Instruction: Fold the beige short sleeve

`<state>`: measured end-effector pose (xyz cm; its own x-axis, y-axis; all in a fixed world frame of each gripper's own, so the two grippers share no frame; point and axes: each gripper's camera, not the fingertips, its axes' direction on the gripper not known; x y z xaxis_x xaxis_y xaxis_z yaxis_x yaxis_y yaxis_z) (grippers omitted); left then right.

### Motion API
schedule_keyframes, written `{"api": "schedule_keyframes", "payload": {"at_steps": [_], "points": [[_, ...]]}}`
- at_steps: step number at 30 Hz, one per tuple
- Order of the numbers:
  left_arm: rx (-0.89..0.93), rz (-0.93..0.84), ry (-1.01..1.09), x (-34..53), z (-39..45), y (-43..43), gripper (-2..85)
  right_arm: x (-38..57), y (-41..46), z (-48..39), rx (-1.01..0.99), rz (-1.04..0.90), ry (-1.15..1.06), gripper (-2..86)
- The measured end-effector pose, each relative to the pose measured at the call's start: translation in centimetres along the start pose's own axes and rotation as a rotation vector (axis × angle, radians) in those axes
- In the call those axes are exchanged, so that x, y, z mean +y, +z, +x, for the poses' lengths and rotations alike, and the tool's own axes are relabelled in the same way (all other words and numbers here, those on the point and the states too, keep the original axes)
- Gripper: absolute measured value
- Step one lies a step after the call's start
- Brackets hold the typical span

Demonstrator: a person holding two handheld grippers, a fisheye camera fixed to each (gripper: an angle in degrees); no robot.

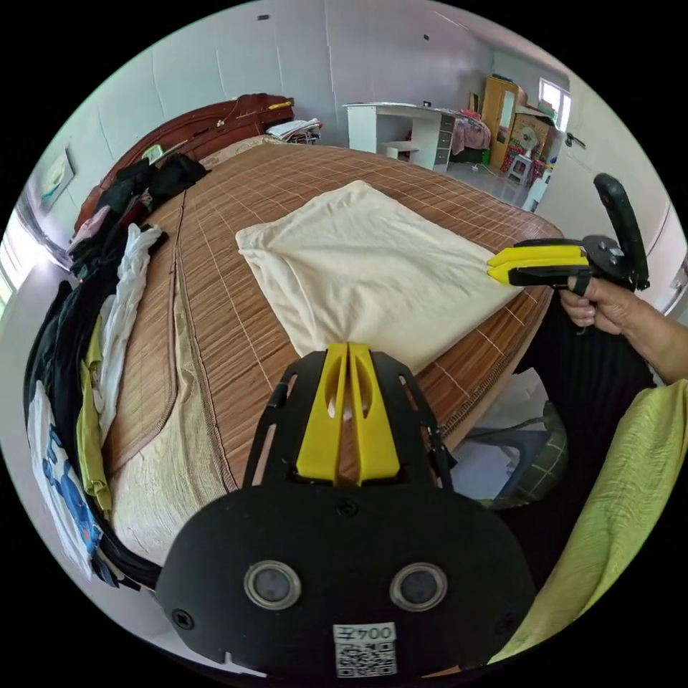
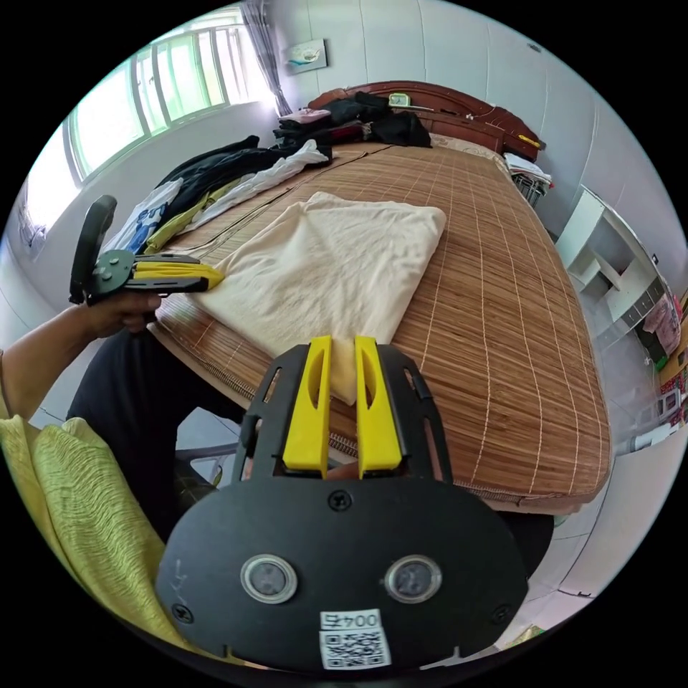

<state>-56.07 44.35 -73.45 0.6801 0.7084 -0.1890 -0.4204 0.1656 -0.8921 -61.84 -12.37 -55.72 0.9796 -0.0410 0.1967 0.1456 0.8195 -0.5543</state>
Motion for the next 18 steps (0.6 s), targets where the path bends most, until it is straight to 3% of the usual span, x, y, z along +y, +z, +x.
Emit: {"api": "schedule_keyframes", "payload": {"at_steps": [7, 18], "points": [[-0.137, -0.079, 0.106, -2.3, 3.4, 0.1, 0.5, 0.0, 1.1, -0.3, 0.023, 0.009, -0.011, 6.5], [-0.072, -0.138, 0.001, -4.4, 3.2, 0.7, 0.5, -1.7, 3.7, 0.2, 0.047, 0.014, -0.044, 6.5]]}}
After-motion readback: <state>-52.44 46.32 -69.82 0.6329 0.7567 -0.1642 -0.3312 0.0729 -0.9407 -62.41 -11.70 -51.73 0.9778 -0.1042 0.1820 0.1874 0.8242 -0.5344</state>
